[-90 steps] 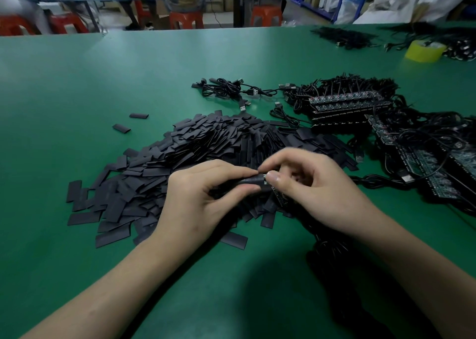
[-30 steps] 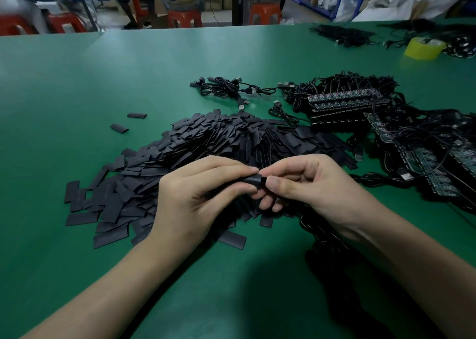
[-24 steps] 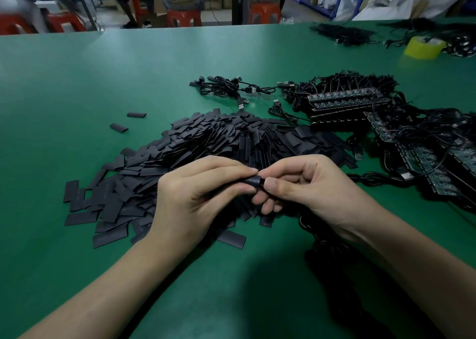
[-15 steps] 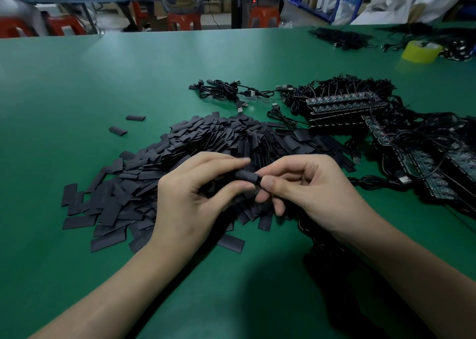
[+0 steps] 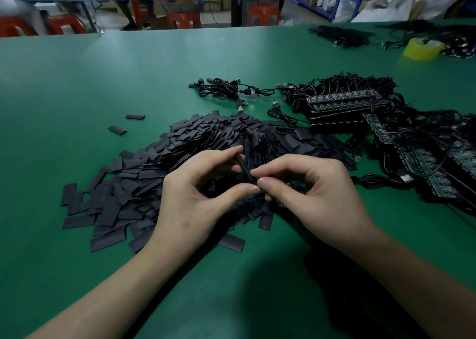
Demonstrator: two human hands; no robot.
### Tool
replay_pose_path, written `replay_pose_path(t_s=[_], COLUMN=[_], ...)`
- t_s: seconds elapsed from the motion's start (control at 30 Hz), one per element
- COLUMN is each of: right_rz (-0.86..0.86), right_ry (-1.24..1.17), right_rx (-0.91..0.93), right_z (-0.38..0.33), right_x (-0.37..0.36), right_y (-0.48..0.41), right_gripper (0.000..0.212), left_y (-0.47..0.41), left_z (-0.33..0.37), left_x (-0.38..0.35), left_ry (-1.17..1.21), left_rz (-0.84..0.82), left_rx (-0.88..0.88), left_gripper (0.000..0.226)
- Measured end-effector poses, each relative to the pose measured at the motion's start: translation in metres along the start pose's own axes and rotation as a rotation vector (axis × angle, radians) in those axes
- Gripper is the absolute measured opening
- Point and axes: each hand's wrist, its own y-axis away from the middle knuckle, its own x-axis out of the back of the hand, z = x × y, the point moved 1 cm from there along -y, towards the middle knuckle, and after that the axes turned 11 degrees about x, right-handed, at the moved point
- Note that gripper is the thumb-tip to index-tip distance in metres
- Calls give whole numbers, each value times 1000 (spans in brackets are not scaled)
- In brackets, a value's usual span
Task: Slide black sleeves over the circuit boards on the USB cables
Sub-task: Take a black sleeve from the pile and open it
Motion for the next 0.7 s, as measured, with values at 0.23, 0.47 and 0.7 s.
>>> replay_pose_path(t_s=[0.23,0.47,0.7], right_rz=[-20,-28,-46], right_ry=[93,363,506], right_rx=[46,324,446], right_z=[-2,-2,0], right_x=[6,8,10], right_y=[-3,-5,-4], right_gripper=[16,8,8], left_y=[0,1,1], left_z=[1,1,1], left_x=[-1,-3,-3], left_ry=[-21,73,106], left_rz=[-35,-71,-59], left_rx=[-54,12,56], left_gripper=[52,56,53])
